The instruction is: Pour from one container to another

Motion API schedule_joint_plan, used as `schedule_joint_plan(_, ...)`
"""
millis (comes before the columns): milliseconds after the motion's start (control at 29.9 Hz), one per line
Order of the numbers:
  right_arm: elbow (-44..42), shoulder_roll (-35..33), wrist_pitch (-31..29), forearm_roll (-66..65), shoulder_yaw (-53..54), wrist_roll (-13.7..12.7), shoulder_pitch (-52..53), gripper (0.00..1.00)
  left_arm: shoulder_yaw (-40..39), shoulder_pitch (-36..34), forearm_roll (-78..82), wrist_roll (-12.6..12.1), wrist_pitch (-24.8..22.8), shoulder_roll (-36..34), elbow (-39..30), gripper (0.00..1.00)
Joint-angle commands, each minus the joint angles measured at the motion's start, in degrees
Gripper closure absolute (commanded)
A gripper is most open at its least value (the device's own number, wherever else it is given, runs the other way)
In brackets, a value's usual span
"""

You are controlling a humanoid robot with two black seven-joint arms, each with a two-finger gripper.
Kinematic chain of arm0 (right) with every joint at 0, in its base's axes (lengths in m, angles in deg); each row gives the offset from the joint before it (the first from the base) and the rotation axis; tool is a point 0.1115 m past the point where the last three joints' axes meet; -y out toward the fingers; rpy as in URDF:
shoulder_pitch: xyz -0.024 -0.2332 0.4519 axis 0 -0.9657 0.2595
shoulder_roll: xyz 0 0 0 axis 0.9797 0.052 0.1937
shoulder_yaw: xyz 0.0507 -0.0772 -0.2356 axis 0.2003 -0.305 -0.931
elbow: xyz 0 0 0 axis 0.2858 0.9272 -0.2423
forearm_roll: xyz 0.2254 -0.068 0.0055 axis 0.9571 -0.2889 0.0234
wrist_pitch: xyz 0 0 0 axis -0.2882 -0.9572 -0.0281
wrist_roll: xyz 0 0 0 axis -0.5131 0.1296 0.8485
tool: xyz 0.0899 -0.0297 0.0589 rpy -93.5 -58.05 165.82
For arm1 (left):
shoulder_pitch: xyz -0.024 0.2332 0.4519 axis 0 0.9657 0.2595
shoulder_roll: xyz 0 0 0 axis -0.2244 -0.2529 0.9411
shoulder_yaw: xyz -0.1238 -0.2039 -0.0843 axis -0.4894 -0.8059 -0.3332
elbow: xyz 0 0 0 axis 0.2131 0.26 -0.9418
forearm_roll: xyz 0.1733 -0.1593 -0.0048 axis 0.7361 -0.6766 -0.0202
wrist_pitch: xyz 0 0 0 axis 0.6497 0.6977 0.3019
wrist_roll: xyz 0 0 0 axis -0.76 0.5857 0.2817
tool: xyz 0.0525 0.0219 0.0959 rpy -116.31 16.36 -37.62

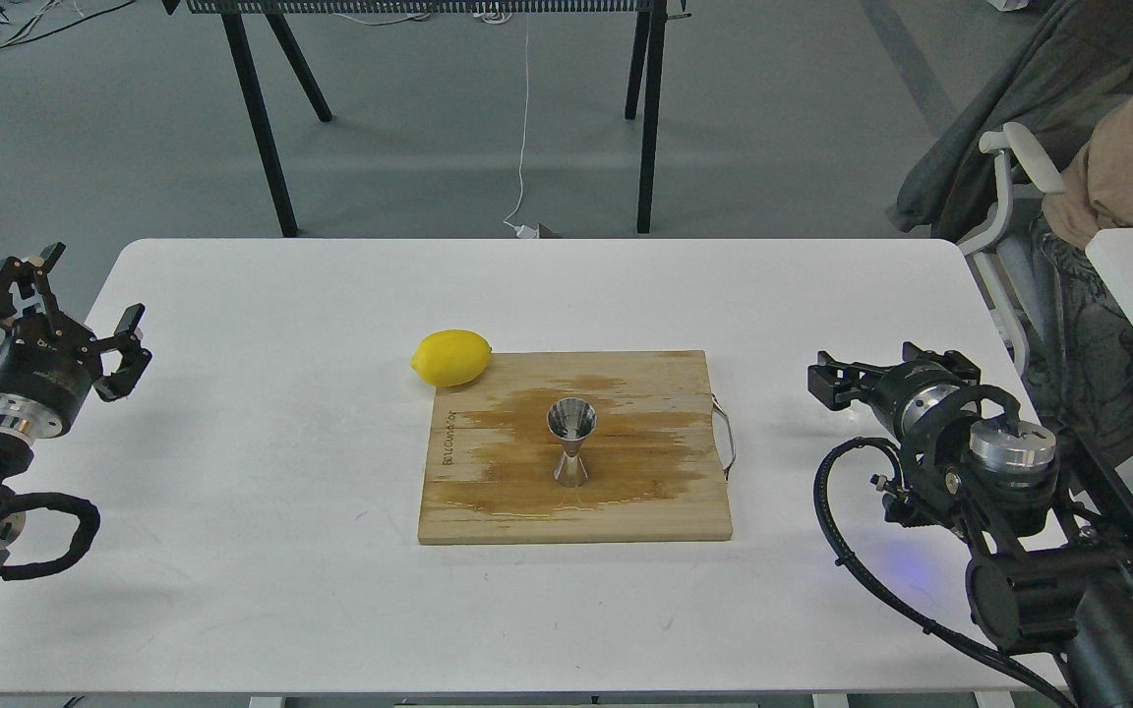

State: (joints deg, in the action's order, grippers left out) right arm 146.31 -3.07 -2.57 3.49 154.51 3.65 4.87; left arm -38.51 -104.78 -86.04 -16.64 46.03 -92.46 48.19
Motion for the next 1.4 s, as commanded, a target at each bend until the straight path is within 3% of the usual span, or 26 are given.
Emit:
schedule_joint_plan(0,4.1,-1.7,0.0,-0.4,0.0,0.2,0.2,0.01,0.0,0.0,0.0,0.0,0.0,0.0,0.0,0.03)
schedule_joint_plan(201,9.0,-7.9,0.0,-7.5,-3.4,-0.5,3.6,0.01,0.0,0.0,0.0,0.0,0.0,0.0,0.0,0.03)
schedule_joint_plan(301,9.2,-11.5,-1.2,-13.1,-7.3,-2.2,4.3,0.01,0.0,0.0,0.0,0.0,0.0,0.0,0.0,0.03)
schedule_joint_plan(535,7.2,-15.8,-30.1,-13.7,-7.1,-2.9,3.9,0.01,0.0,-0.4,-0.1,0.0,0.0,-0.4,0.0,0.03)
schedule_joint_plan(769,-3.2,-15.2,-56.0,-12.5,-6.4,-2.0,2.1,0.01,0.0,-1.1,-0.1,0.0,0.0,-0.6,0.0,0.03)
schedule_joint_plan(936,-9.1,-15.1,-56.0,-7.1,-6.6,-1.9,-0.5,0.02,0.0,-1.2,-0.1,0.0,0.0,-0.6,0.0,0.03)
schedule_joint_plan(1371,-9.6,-15.0,-56.0,-6.5,-5.6,-1.7,-1.2,0.01,-0.2,-1.1,-0.2,0.0,0.0,-0.6,0.0,0.03)
